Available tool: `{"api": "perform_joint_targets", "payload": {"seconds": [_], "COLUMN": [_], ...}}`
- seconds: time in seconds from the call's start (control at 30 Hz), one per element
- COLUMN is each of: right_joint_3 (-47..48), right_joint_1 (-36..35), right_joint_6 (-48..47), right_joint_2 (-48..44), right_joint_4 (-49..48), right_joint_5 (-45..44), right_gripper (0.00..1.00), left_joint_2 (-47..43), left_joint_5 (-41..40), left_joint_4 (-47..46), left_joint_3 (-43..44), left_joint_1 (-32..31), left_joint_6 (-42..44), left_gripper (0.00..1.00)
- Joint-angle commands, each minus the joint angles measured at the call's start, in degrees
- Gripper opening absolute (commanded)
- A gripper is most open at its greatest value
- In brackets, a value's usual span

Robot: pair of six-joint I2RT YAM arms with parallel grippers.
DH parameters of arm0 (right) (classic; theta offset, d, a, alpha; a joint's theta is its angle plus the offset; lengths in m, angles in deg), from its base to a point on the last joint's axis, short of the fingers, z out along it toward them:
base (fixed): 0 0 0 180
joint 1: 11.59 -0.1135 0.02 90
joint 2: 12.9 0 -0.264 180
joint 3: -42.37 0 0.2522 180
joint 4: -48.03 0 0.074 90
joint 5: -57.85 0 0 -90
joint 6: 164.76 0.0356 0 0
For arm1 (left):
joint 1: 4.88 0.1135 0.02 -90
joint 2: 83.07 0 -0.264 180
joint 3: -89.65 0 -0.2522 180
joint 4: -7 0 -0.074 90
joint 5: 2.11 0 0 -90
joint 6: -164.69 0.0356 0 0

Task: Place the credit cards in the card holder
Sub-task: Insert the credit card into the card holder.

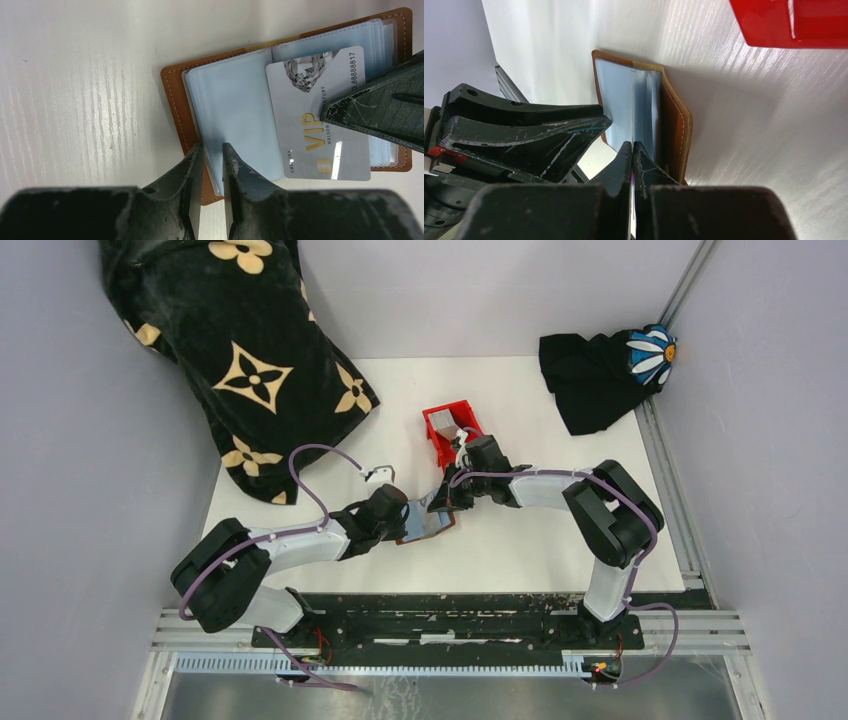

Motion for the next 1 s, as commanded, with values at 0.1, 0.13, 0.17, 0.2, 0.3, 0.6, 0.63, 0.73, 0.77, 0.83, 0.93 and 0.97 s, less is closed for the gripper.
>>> {"api": "perform_joint_targets", "payload": {"seconds": [0.1, 0.13, 0.17, 0.2, 0.3, 0.6, 0.63, 0.73, 0.77, 0.83, 0.93, 0.97], "right_joint_3": [0.98, 0.94, 0.86, 0.89, 0.85, 0.52, 0.5, -0.12, -0.46, -1.23, -2.61, -2.85], "right_joint_1": [-0.19, -0.23, -0.24, -0.23, -0.23, -0.91, -1.04, -1.3, -1.25, -1.36, -1.53, -1.68], "right_joint_6": [0.21, 0.09, 0.03, -0.07, -0.01, 0.44, 0.64, 1.38, 1.72, 2.62, 3.74, 3.93], "right_joint_2": [0.65, 0.77, 0.77, 0.89, 1.32, 2.05, 2.15, 1.94, 1.72, 1.08, 0.05, -0.16], "right_joint_4": [-2.86, -2.84, -2.85, -2.83, -2.94, -2.9, -3.04, -3.23, -3.5, -4.02, -4.81, -4.78], "right_joint_5": [-0.77, -0.79, -0.88, -0.93, -0.67, -2.0, -2.25, -3.88, -4.44, -6.23, -8.49, -8.95], "right_gripper": [0.01, 0.01, 0.01, 0.01, 0.01, 0.01, 0.01, 0.01, 0.01, 0.01, 0.01, 0.01], "left_joint_2": [1.48, 1.51, 1.56, 1.58, 1.7, 1.87, 1.84, 1.78, 1.77, 1.62, 1.72, 1.73], "left_joint_5": [0.57, 0.63, 0.69, 0.7, 0.76, 1.13, 1.22, 1.3, 1.38, 1.56, 1.82, 1.87], "left_joint_4": [0.21, 0.15, 0.19, 0.2, 0.01, -0.28, -0.24, -0.28, -0.29, -0.57, -0.94, -1.02], "left_joint_3": [-1.19, -1.22, -1.2, -1.17, -1.16, -1.22, -1.21, -1.43, -1.55, -1.82, -2.32, -2.33], "left_joint_1": [0.17, 0.21, 0.17, 0.21, 0.23, 0.21, 0.19, 0.17, 0.19, 0.16, 0.21, 0.19], "left_joint_6": [2.56, 2.55, 2.56, 2.5, 2.49, 2.49, 2.51, 2.57, 2.51, 2.42, 2.27, 2.23], "left_gripper": [0.27, 0.27, 0.27, 0.27, 0.27, 0.27, 0.26, 0.25, 0.25, 0.24, 0.24, 0.24]}}
